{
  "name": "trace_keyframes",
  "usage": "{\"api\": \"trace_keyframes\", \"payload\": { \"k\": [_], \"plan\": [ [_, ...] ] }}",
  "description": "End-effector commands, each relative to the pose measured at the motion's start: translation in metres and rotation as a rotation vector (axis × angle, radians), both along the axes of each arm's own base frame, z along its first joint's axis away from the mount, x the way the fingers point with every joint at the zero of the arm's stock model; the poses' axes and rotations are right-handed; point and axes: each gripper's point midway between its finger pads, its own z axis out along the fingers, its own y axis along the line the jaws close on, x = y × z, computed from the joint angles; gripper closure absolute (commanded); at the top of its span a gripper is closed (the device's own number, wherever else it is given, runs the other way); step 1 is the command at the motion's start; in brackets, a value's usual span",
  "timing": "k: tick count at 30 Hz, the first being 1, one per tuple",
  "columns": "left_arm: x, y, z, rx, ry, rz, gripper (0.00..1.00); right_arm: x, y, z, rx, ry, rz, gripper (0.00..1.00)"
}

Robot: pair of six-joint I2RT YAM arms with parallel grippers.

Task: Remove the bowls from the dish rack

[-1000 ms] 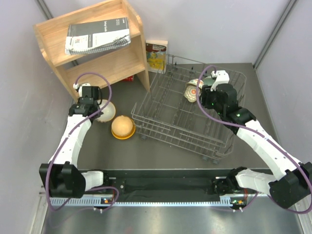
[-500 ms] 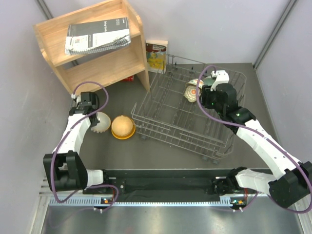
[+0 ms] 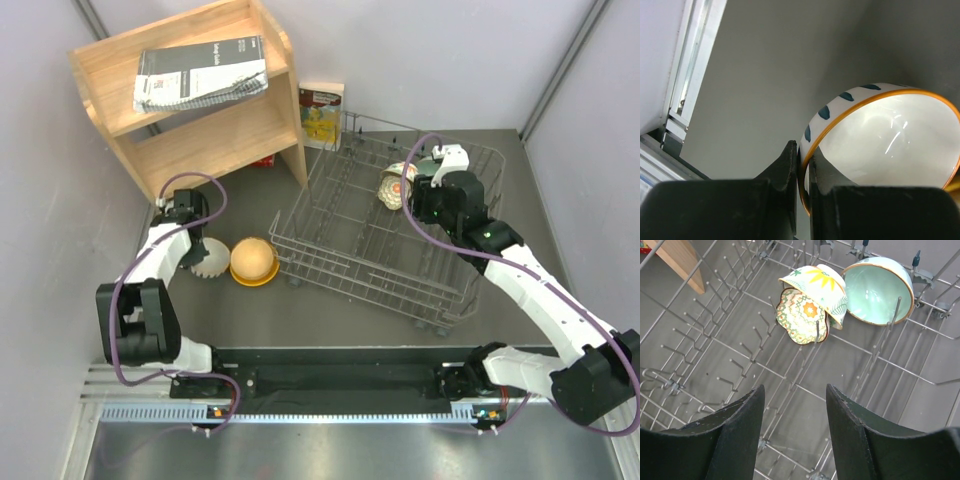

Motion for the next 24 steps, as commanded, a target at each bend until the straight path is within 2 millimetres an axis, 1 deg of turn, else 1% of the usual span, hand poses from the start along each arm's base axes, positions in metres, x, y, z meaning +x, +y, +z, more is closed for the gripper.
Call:
{"api": "trace_keyframes", "payload": {
  "k": [1, 4, 8, 12, 13, 14, 17, 20, 22, 23, 24],
  "plan": [
    [0.017, -0.005, 0.001, -0.035, -0.034, -0.003, 0.98, 0.002, -0.005, 0.022, 0.017, -0.058, -0.009, 0.48],
    [0.015, -0.002, -0.003, -0.019, -0.017, 0.004, 0.96, 0.001, -0.006, 0.023, 0.013, -0.062, -0.009, 0.48],
    [0.012, -0.007, -0.012, -0.045, 0.009, -0.011, 0.93, 0.003, -0.001, 0.022, 0.019, -0.057, 0.007, 0.48],
    [0.012, -0.006, -0.009, -0.04, 0.008, -0.009, 0.9, 0.005, 0.0, 0.024, 0.021, -0.056, 0.007, 0.47],
    [0.011, -0.005, -0.007, -0.034, 0.002, -0.006, 0.75, 0.005, 0.0, 0.024, 0.021, -0.056, 0.007, 0.48],
    [0.01, -0.004, -0.006, -0.027, 0.003, -0.012, 0.72, 0.004, 0.0, 0.024, 0.022, -0.057, 0.007, 0.48],
    [0.007, -0.003, -0.007, -0.021, 0.011, -0.017, 0.72, 0.005, -0.001, 0.022, 0.022, -0.056, 0.005, 0.48],
    [0.007, -0.007, -0.011, -0.044, 0.018, -0.014, 0.72, 0.005, 0.0, 0.021, 0.024, -0.053, 0.009, 0.48],
    [0.007, -0.007, -0.009, -0.042, 0.014, -0.007, 0.7, 0.005, 0.0, 0.021, 0.025, -0.054, 0.006, 0.48],
    [0.007, -0.005, -0.007, -0.036, 0.012, -0.001, 0.59, 0.004, -0.001, 0.022, 0.024, -0.057, 0.005, 0.48],
    [0.007, -0.004, -0.002, -0.025, 0.001, 0.006, 0.57, 0.003, -0.001, 0.023, 0.025, -0.058, 0.006, 0.48]
  ]
}}
